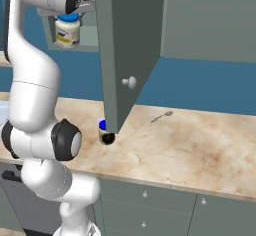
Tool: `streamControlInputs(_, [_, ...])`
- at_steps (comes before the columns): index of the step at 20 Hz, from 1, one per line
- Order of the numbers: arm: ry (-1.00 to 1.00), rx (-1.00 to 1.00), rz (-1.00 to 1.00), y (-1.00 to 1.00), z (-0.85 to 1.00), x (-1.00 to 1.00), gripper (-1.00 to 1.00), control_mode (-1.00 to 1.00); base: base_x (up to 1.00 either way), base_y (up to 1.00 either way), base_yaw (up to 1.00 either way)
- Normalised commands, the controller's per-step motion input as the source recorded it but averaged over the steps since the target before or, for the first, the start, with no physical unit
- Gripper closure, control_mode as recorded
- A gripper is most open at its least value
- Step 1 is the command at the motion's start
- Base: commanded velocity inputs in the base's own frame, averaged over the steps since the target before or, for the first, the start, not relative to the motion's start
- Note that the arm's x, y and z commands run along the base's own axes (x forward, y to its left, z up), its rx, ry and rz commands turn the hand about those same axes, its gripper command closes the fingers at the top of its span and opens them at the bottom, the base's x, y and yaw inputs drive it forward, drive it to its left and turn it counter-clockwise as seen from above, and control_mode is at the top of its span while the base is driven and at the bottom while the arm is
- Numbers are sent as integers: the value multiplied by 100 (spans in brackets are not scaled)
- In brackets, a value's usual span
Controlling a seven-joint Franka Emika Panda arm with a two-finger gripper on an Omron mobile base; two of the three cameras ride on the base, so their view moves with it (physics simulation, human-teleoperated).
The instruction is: Pick the mayonnaise and mayonnaise from the counter and place them in the cabinet.
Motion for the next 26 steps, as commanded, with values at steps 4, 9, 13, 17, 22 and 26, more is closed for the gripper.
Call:
streamControlInputs(4, [0, 0, 0, 16, -19, 8, 100, -100, 0, 0, 0])
streamControlInputs(9, [-2, 0, 0, 12, -15, 6, 100, -100, 0, 0, 0])
streamControlInputs(13, [-3, 0, 0, 1, 0, 24, 100, -100, 0, 0, 0])
streamControlInputs(17, [-2, 0, 0, 0, 0, 38, 100, -100, 0, 0, 0])
streamControlInputs(22, [0, 0, 0, 0, -1, 39, 100, -100, 0, 0, 0])
streamControlInputs(26, [0, 0, 0, 0, 0, 36, 100, -100, 0, 0, 0])
